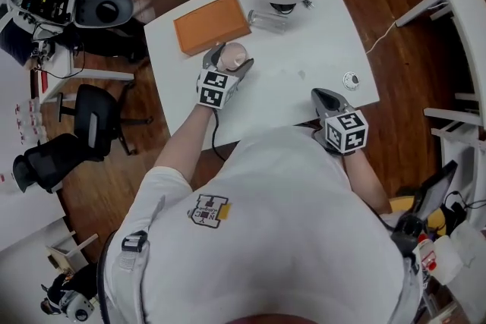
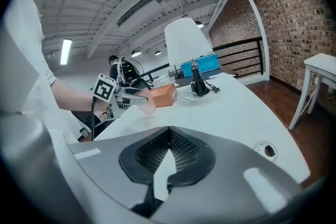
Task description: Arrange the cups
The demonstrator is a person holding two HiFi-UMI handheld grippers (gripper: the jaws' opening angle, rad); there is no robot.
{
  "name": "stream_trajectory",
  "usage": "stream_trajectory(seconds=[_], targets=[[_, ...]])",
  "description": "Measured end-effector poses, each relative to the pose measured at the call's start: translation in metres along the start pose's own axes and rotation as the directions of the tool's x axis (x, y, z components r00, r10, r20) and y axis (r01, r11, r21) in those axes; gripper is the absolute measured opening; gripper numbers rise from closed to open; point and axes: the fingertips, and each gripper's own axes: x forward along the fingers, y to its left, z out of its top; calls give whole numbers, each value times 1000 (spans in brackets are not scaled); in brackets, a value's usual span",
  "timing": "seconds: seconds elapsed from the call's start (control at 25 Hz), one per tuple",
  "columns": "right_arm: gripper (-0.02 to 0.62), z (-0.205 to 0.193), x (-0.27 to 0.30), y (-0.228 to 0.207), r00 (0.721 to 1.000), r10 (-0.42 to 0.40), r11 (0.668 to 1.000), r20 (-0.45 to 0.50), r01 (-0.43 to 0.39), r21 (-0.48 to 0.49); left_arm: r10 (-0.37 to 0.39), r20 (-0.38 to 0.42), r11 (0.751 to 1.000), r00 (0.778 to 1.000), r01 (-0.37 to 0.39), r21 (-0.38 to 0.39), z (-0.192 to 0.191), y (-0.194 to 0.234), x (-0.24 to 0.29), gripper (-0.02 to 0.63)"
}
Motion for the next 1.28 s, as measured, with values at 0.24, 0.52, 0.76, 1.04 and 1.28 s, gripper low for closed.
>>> stream_trajectory(seconds=[0.24, 0.52, 0.76, 1.04, 1.28], targets=[[0, 5, 7, 18, 999, 38, 999, 15, -37, -13, 124, 34, 989, 992, -121, -89, 37, 93, -41, 394], [0, 7, 2, 12, 999, -19, 1000, 51, 18, 21, 210, 25, 973, 977, -206, -104, 57, 175, -46, 394], [0, 2, -8, 7, 992, -100, 993, 72, 95, 71, 188, -5, 977, 982, -188, -100, 66, 207, -18, 394], [0, -12, -20, 9, 982, -177, 977, 71, 166, 136, 142, -96, 986, 985, -149, -76, 42, 214, 9, 394], [0, -19, -21, 11, 979, -194, 972, 58, 184, 148, 137, -86, 986, 987, -145, -87, 31, 217, 16, 394]])
